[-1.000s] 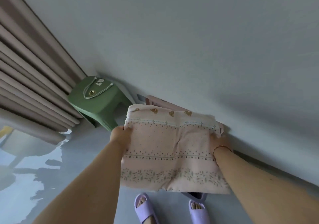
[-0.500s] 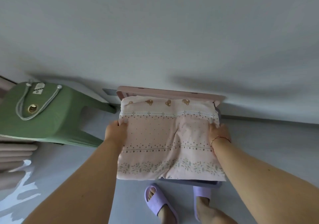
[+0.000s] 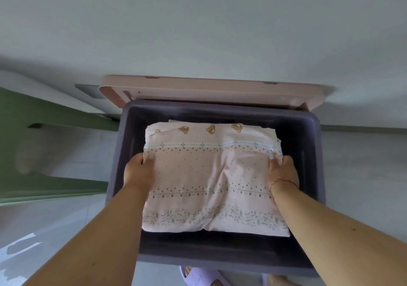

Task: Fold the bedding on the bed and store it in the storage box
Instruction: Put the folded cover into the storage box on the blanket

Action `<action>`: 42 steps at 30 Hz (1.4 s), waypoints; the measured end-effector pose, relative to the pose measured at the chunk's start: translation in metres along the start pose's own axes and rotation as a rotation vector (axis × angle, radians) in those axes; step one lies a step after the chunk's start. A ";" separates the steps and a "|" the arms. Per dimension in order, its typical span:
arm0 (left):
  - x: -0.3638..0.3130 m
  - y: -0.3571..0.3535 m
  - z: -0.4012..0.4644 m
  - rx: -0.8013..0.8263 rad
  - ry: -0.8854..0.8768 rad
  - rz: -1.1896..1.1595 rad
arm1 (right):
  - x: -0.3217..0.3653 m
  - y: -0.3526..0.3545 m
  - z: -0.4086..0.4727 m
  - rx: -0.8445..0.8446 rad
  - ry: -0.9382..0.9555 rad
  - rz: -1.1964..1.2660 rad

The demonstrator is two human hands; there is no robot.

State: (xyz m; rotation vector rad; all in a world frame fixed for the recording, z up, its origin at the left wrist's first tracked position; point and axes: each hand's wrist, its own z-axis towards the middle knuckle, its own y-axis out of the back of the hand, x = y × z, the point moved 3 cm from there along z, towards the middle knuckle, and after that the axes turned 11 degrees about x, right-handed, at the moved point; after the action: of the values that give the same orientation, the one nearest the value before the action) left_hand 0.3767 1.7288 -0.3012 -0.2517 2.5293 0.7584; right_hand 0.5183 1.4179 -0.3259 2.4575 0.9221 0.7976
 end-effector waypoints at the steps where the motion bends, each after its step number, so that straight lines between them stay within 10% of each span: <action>1: 0.005 -0.004 0.008 -0.013 0.013 0.007 | -0.004 -0.006 0.008 0.004 0.012 -0.014; 12: 0.030 -0.040 0.075 -0.137 0.036 0.332 | -0.035 -0.044 0.074 -0.093 -0.116 -0.216; 16: 0.004 -0.058 0.057 -0.244 -0.315 0.689 | -0.010 -0.049 0.045 -0.284 0.250 -0.594; 19: -0.003 -0.084 0.066 0.020 -0.350 0.956 | 0.008 -0.073 0.039 -0.061 0.495 -0.902; 25: 0.025 -0.109 0.095 0.396 -0.140 1.170 | -0.005 -0.097 0.066 0.395 0.373 -1.205; 42: 0.052 -0.138 0.117 0.435 -0.093 1.223 | -0.032 -0.120 0.101 0.528 0.242 -1.369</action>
State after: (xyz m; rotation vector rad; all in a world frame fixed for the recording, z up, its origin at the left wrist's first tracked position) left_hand 0.4202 1.6775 -0.4774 1.5269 2.4755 0.5203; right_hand 0.5064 1.4643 -0.4783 1.3703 2.6385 0.3117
